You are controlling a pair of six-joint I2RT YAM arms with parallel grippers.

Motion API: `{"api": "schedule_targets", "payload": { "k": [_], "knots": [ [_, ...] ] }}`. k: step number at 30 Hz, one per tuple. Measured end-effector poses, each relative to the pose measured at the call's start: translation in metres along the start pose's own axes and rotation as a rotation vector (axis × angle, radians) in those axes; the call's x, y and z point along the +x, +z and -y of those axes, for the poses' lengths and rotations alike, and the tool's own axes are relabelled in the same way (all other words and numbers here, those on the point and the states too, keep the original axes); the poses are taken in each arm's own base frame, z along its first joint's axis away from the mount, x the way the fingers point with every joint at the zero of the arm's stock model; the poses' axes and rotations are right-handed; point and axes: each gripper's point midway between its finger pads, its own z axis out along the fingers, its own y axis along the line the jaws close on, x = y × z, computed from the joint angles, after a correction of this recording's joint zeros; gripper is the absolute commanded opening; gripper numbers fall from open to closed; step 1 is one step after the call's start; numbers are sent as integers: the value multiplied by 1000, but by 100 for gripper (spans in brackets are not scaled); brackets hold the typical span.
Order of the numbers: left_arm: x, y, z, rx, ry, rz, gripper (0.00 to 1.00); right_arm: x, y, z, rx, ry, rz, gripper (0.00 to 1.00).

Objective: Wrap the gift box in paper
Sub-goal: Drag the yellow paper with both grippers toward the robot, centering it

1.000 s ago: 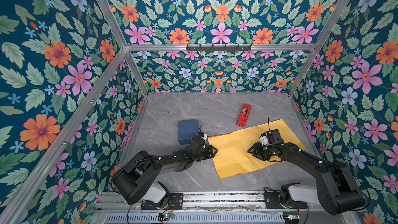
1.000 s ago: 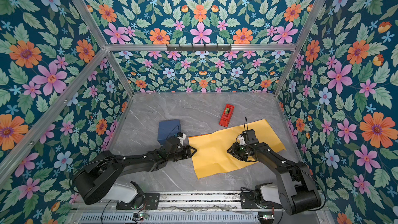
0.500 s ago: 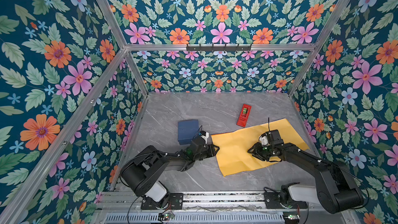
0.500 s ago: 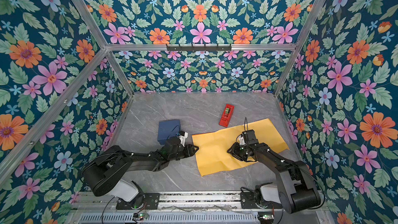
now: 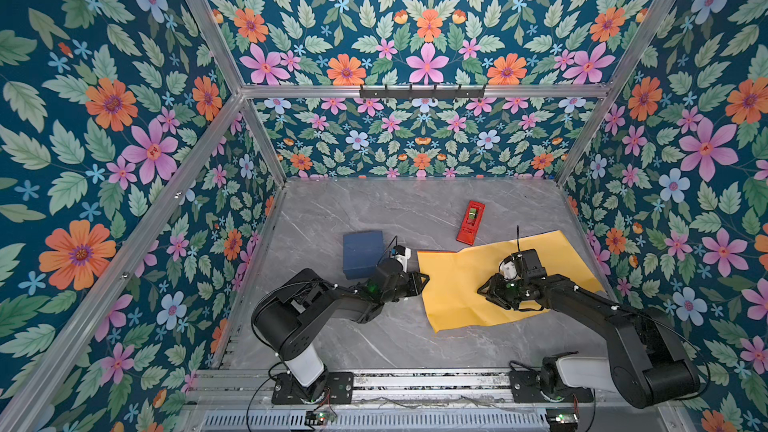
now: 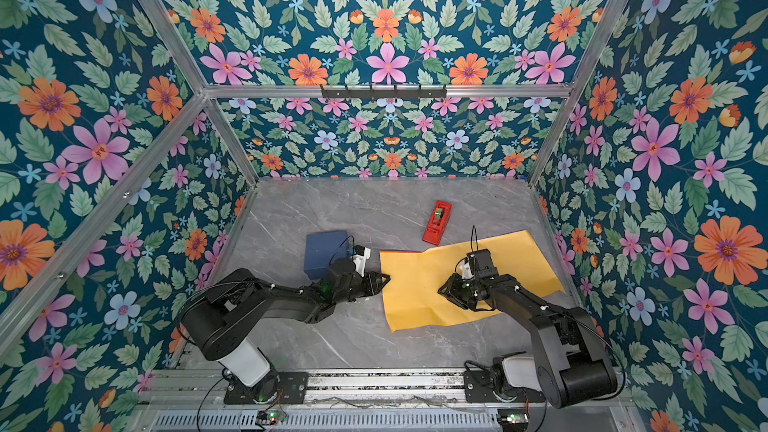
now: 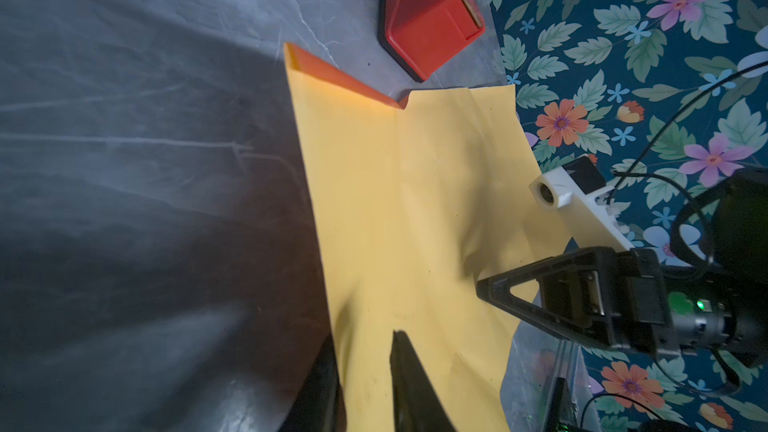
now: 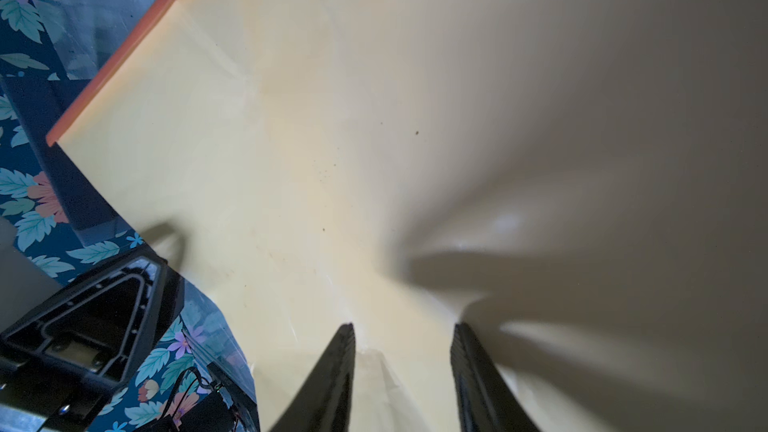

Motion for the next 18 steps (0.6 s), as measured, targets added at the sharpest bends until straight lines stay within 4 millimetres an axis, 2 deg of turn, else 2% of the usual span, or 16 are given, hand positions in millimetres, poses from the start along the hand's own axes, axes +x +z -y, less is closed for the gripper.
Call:
{"api": "schedule_targets", "payload": {
  "k": [4, 8, 12, 14, 18],
  "knots": [
    [-2, 3, 0, -7, 30, 4, 2, -2, -2, -3, -1, -1, 1, 44],
    [-8, -1, 7, -33, 101, -15, 0, -8, -15, -16, -22, -47, 29, 50],
    [-18, -13, 11, -119, 226, -64, 0, -13, -31, -32, -59, -111, 82, 51],
    [-20, -19, 3, -187, 270, -107, 0, -14, -35, -35, -68, -131, 92, 51],
    [-16, -40, -33, -351, 300, -218, 0, -21, -40, -46, -81, -161, 107, 51]
  ]
}}
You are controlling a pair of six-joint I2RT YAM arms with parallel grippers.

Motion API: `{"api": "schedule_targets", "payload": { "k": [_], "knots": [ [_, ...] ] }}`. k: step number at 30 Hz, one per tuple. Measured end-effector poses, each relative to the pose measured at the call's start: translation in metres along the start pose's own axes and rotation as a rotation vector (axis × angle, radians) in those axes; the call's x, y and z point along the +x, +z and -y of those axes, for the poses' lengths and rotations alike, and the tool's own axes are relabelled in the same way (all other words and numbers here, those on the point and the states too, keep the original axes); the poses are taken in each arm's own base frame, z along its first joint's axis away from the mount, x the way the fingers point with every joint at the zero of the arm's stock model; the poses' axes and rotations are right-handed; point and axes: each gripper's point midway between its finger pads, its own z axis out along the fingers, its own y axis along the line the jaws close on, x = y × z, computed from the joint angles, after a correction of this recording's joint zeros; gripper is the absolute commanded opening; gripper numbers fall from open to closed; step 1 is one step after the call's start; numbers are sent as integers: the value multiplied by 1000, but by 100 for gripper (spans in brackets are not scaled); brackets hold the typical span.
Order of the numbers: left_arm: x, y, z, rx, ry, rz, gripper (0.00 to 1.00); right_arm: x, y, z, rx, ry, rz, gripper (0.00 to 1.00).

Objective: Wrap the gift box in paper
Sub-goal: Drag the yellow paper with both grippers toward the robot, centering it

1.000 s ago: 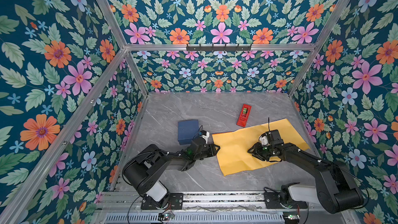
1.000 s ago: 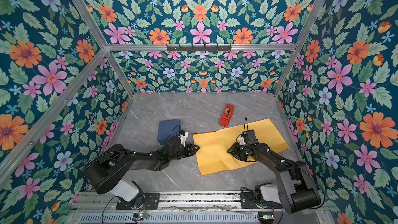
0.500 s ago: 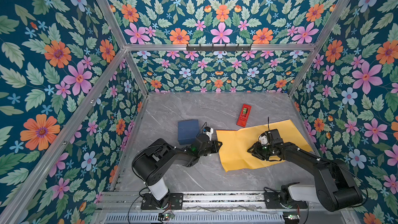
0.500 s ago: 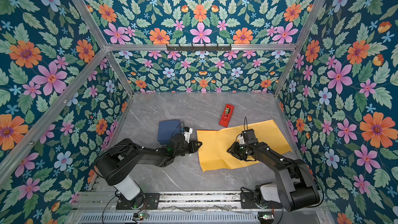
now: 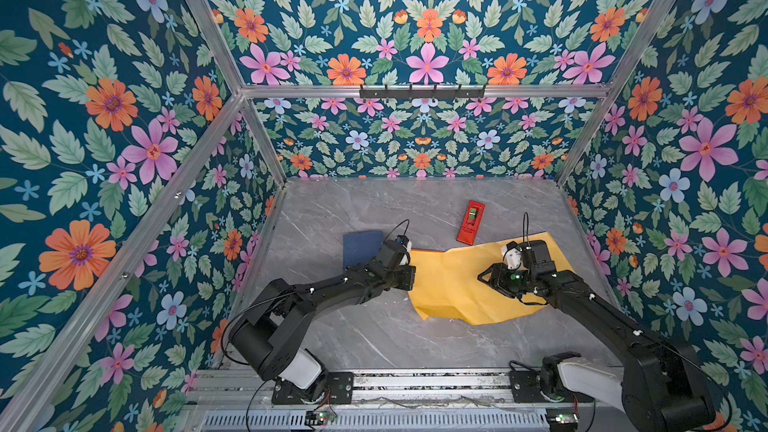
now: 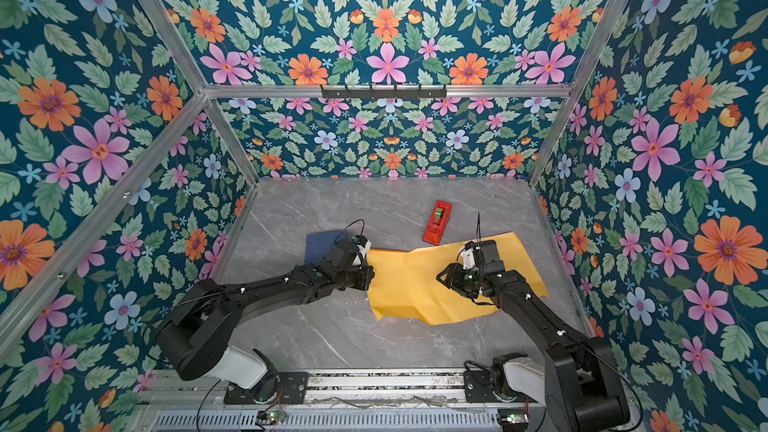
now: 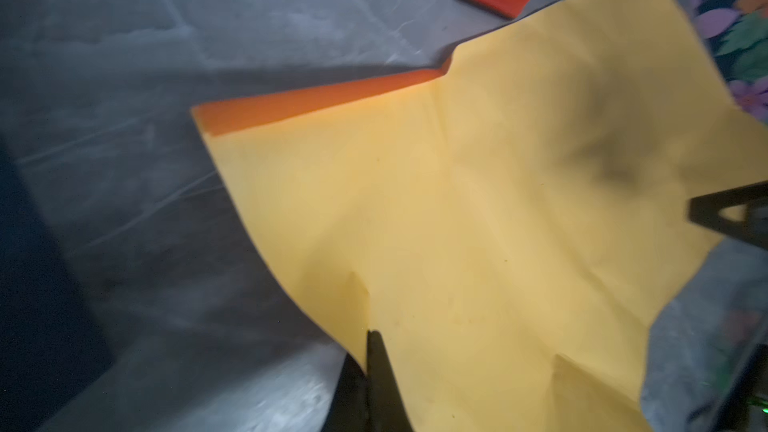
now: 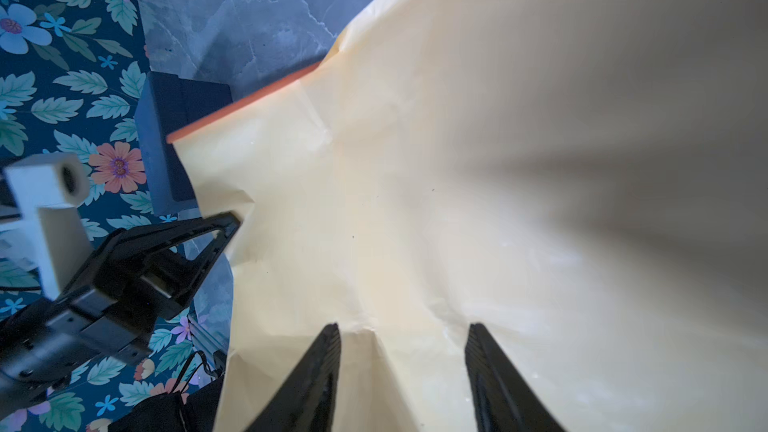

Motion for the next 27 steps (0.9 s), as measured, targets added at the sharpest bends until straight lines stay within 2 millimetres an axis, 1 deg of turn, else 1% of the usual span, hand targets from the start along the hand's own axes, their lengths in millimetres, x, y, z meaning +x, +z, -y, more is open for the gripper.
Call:
{"api": "schedule_targets", "payload": {
  "k": [3, 7, 9, 11, 15, 17, 20, 21, 25, 27],
  "knots": [
    [11, -11, -21, -59, 3, -61, 0, -6, -2, 0, 29, -22, 6, 51],
    [23, -19, -36, -62, -49, -118, 0, -9, -2, 11, 104, -37, -5, 51],
    [37, -23, -36, -39, -63, -149, 0, -9, -2, 15, 131, -41, -8, 51],
    [51, -28, -30, 1, -87, -178, 0, -9, -2, 17, 143, -48, -11, 51],
    [62, -42, -24, 54, -131, -174, 0, -14, -1, 19, 163, -57, -7, 51],
    [62, -48, -30, 53, -173, -168, 0, -15, 0, 20, 169, -64, -11, 51],
    [58, -52, -60, -24, -248, -145, 0, -13, 4, 23, 177, -61, -25, 51],
    [58, -53, -67, -45, -265, -142, 0, -12, 5, 25, 180, -60, -29, 51],
    [51, -53, -82, -88, -302, -137, 0, -6, 8, 33, 199, -51, -42, 51],
    [42, -53, -95, -135, -311, -118, 0, -2, 10, 38, 210, -41, -54, 51]
  ]
}}
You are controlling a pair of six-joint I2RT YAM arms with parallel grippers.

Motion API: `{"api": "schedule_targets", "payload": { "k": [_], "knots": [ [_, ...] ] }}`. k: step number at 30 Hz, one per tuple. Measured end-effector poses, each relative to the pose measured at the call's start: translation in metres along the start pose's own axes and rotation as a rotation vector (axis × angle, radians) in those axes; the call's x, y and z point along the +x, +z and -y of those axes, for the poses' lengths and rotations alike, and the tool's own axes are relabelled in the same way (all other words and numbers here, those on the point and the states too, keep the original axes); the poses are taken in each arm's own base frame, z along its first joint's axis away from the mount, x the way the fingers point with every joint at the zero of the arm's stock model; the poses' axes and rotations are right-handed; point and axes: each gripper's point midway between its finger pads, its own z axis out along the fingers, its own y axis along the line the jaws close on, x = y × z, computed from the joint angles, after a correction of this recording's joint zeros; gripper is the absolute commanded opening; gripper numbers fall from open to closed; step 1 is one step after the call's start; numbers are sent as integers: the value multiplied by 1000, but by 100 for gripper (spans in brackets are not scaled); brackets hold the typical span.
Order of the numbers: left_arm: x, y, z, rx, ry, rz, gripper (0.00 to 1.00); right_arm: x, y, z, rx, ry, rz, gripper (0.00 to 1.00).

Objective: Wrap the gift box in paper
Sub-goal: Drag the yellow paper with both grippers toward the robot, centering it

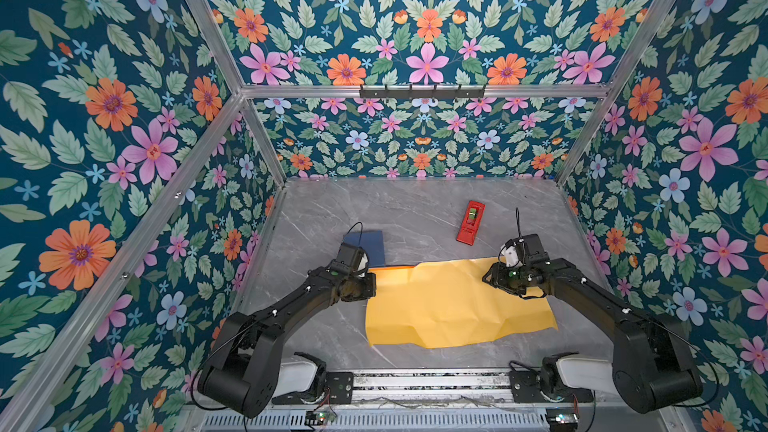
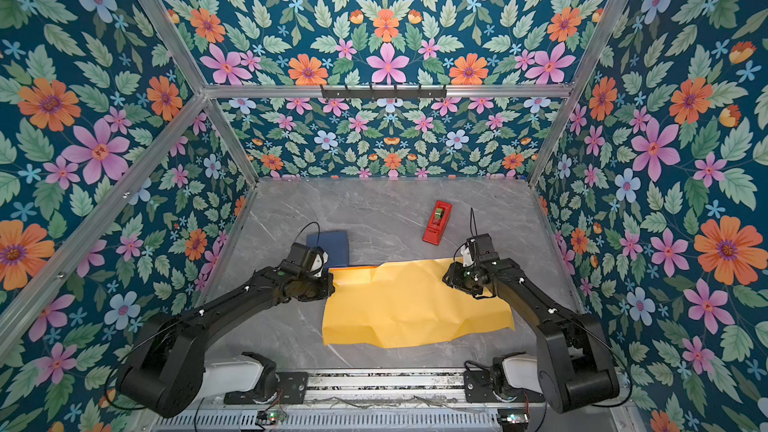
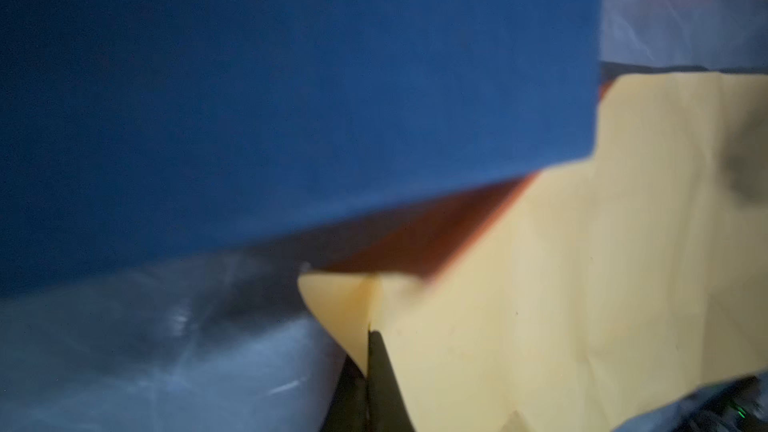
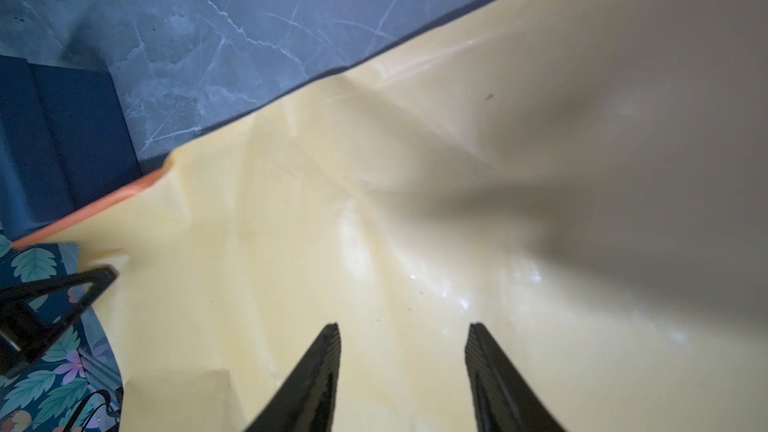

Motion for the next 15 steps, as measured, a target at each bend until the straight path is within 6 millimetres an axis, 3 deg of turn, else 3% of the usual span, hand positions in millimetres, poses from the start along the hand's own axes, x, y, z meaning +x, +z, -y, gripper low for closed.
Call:
{"api": "schedule_targets", "payload": {
  "k": [8, 15],
  "knots": [
    [-30, 9, -18, -53, -19, 35, 0, 6, 5, 5, 6, 29, -13, 51],
    [-34, 19, -29, -87, -18, 33, 0, 3, 6, 5, 11, 33, -10, 50]
  ]
}}
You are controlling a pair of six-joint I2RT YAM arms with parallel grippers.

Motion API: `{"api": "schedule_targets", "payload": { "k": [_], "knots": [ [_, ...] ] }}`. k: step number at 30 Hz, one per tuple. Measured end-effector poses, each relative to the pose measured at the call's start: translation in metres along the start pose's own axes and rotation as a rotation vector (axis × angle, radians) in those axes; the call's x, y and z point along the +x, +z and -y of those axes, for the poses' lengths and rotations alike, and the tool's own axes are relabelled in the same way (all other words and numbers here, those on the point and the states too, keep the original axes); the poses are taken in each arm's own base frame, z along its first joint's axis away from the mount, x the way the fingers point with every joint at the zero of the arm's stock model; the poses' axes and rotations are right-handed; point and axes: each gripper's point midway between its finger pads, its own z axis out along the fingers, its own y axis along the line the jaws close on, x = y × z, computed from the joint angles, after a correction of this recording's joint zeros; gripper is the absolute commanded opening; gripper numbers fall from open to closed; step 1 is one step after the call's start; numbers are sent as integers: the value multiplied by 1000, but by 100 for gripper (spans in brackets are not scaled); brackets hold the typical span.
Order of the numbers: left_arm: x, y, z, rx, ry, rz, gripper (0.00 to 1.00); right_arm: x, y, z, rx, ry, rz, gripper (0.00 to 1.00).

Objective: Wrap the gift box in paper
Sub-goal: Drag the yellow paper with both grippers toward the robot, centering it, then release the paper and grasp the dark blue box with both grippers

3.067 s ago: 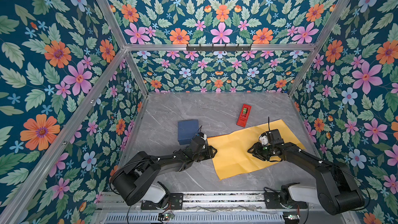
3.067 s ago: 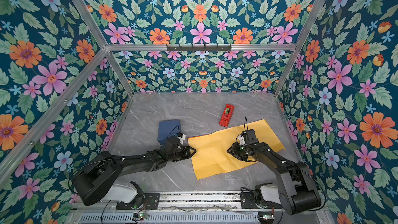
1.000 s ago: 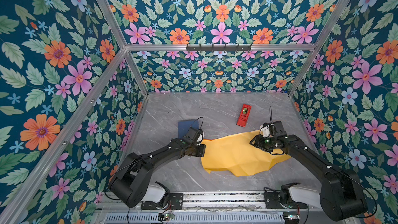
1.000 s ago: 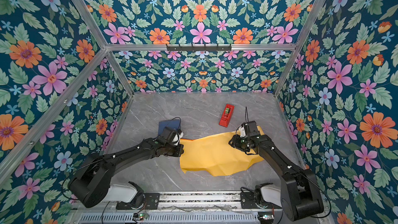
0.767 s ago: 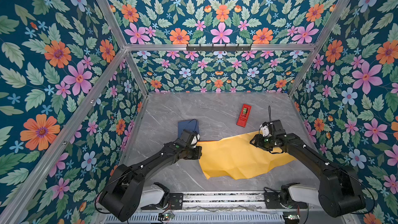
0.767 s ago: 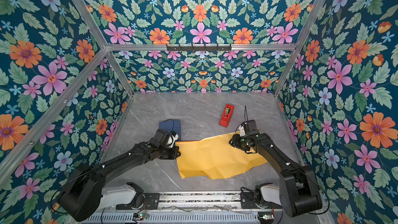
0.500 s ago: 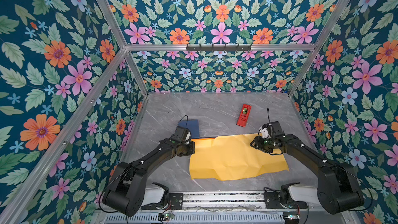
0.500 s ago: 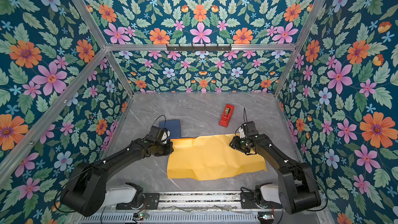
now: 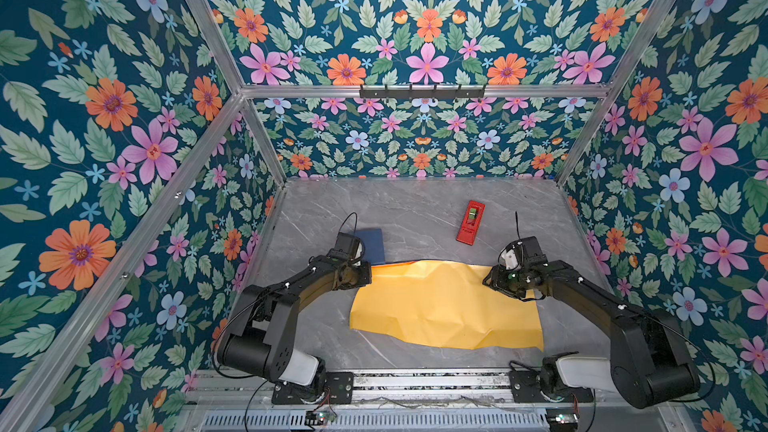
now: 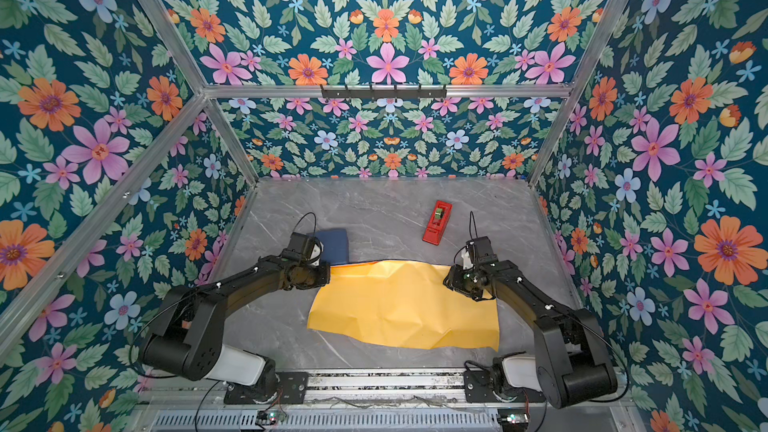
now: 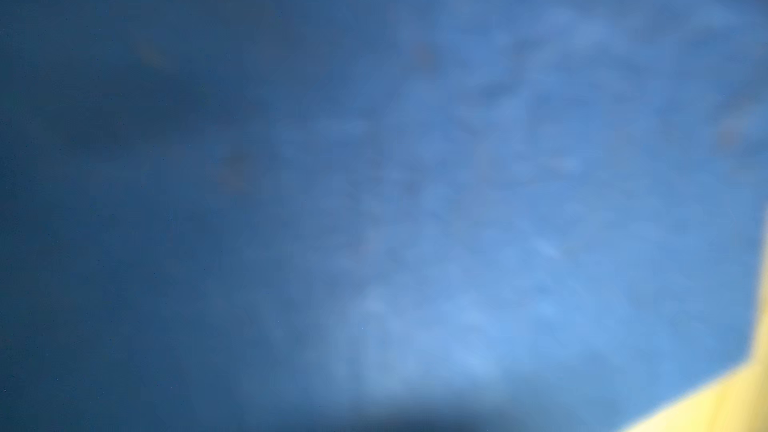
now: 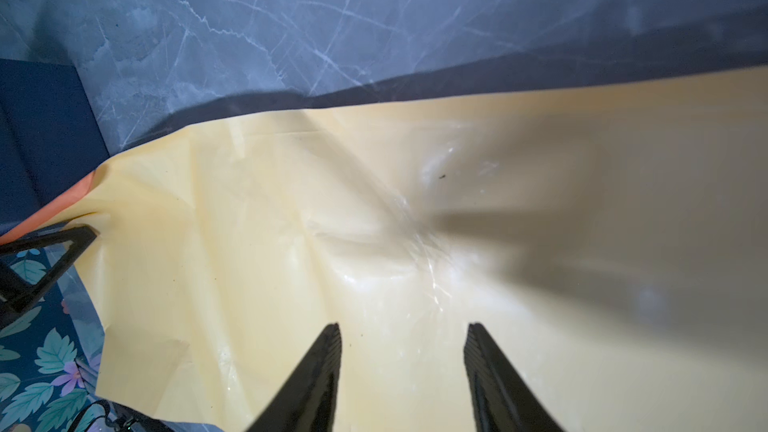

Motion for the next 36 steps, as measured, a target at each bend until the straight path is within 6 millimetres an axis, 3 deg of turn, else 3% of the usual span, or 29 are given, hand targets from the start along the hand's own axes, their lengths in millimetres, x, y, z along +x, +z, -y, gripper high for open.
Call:
{"api": "schedule_targets", "payload": {
  "k": [8, 11, 16, 23, 30, 32, 36],
  "knots": [
    [19, -9, -10, -8, -16, 26, 2, 0, 2, -1, -4, 6, -6, 50],
    [27, -11, -18, -31, -43, 32, 12, -1, 7, -2, -14, 18, -22, 49],
    [24, -19, -31, -92, -76, 84, 41, -4, 13, -12, -59, 23, -45, 49],
    [-2, -53, -42, -163, -111, 230, 63, -18, 2, -32, -128, 3, -11, 50],
    [-48, -99, -58, -159, -215, 425, 83, -25, -7, -48, -171, -26, 14, 51],
    [-63, -97, -60, -122, -256, 440, 87, -27, -8, -53, -182, -31, 20, 51],
    [-83, -70, -44, -15, -274, 373, 88, -29, -9, -56, -192, -29, 25, 51]
  ]
}}
